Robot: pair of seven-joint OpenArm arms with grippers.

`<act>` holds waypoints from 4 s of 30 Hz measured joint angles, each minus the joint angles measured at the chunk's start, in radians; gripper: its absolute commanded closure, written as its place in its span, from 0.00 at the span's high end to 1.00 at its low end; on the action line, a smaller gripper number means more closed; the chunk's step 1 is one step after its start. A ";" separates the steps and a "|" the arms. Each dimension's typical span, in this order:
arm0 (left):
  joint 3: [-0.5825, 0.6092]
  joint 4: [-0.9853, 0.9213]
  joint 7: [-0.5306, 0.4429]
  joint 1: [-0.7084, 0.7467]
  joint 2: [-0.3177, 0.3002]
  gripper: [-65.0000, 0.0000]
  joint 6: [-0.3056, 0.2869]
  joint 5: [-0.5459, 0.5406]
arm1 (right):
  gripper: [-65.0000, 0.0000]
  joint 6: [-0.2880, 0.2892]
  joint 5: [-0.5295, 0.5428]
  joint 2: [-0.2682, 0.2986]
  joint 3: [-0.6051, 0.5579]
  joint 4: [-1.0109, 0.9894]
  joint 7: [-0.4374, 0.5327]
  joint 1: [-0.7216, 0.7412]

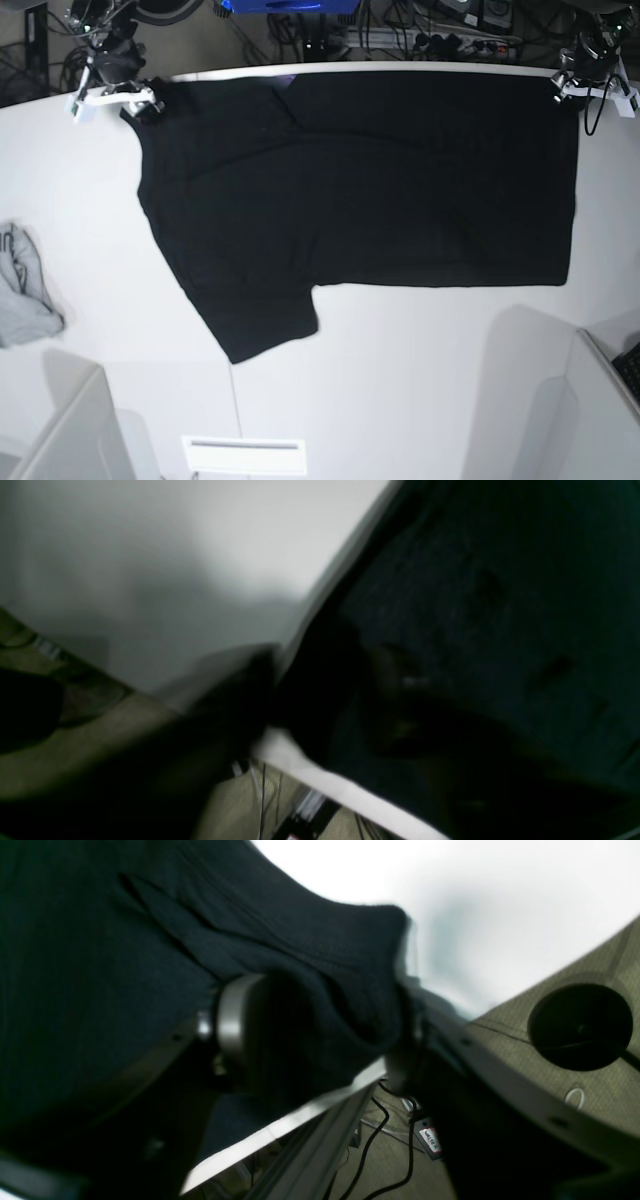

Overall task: Fold the T-shirt properly
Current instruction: 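Drag the shirt toward the robot base with both grippers, then release, then reach both grippers to the opposite shirt edge and grasp it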

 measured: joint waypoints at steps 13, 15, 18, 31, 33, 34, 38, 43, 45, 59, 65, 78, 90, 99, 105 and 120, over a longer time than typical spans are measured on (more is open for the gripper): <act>-0.182 0.147 0.030 -0.078 -0.003 0.86 0.008 0.023 | 0.45 -0.019 -0.034 0.002 0.065 0.124 -0.037 0.061; -0.177 0.158 0.055 -0.093 -0.008 0.86 0.008 0.025 | 0.45 -0.023 -0.037 0.003 0.066 0.124 -0.045 0.112; -0.182 0.199 0.043 -0.107 -0.025 0.85 0.009 0.026 | 0.45 -0.019 -0.031 0.006 0.058 0.126 -0.036 0.185; 0.004 0.204 0.040 -0.205 -0.080 0.85 0.008 0.026 | 0.34 -0.023 -0.041 0.075 0.040 0.029 -0.272 0.509; 0.047 0.202 0.044 -0.240 -0.079 0.85 0.009 0.026 | 0.34 -0.023 -0.039 0.083 0.010 -0.006 -0.269 0.556; 0.058 0.202 0.044 -0.256 -0.077 0.85 0.008 0.037 | 0.34 -0.022 -0.033 0.085 -0.005 -0.021 -0.268 0.571; 0.120 0.195 0.042 -0.324 -0.081 0.85 0.012 0.169 | 0.35 -0.023 -0.038 0.091 -0.056 -0.130 -0.272 0.635; 0.232 0.174 0.044 -0.400 -0.076 0.85 0.005 0.294 | 0.35 -0.021 -0.040 0.152 -0.158 -0.287 -0.237 0.743; 0.245 0.154 0.040 -0.422 -0.077 0.85 0.005 0.318 | 0.35 -0.023 -0.040 0.153 -0.195 -0.322 -0.184 0.763; 0.237 -0.014 0.040 -0.487 -0.117 0.85 0.008 0.337 | 0.35 -0.016 -0.031 0.230 -0.420 -0.839 0.043 1.014; 0.238 -0.030 0.042 -0.480 -0.131 0.85 0.001 0.325 | 0.58 -0.018 -0.037 0.245 -0.417 -1.044 0.087 1.165; 0.230 -0.045 0.041 -0.462 -0.151 0.85 0.008 0.335 | 0.64 0.072 -0.037 0.227 -0.711 -1.392 0.341 1.286; 0.185 -0.048 0.040 -0.467 -0.149 0.85 0.008 0.334 | 0.51 0.079 -0.035 0.217 -0.814 -1.318 0.309 1.250; 0.185 -0.048 0.040 -0.466 -0.149 0.85 0.008 0.335 | 0.48 0.079 -0.029 0.212 -0.846 -1.316 0.305 1.251; 0.186 -0.092 0.040 -0.491 -0.150 0.85 0.008 0.335 | 0.00 0.076 -0.030 0.215 -0.846 -1.316 0.309 1.243; 0.286 -0.422 0.029 -0.763 -0.212 0.86 0.000 0.455 | 0.00 0.071 -0.029 0.217 -0.845 -1.315 0.305 1.241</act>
